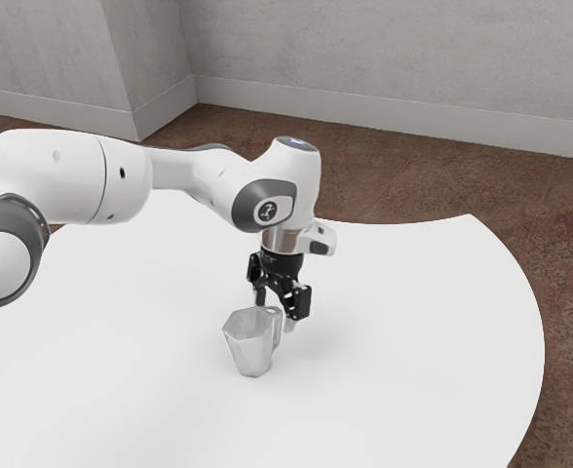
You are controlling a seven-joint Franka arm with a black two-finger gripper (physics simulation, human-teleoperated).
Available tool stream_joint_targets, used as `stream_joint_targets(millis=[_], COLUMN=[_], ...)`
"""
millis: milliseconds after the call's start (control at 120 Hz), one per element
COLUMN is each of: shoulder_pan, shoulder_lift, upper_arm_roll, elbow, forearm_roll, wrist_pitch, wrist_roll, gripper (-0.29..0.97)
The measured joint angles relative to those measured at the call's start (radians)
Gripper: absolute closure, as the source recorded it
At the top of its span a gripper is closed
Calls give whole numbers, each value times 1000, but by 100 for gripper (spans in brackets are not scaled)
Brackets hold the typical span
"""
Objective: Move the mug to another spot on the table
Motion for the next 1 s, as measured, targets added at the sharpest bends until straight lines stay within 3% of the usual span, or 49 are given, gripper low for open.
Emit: stream_joint_targets(millis=[633,1000], shoulder_pan=[6,7], shoulder_lift=[-2,-7], upper_arm_roll=[6,6], elbow=[-22,-21], forearm_roll=[-60,-66], wrist_pitch=[2,-1], wrist_roll=[-34,-55], gripper=[3,23])
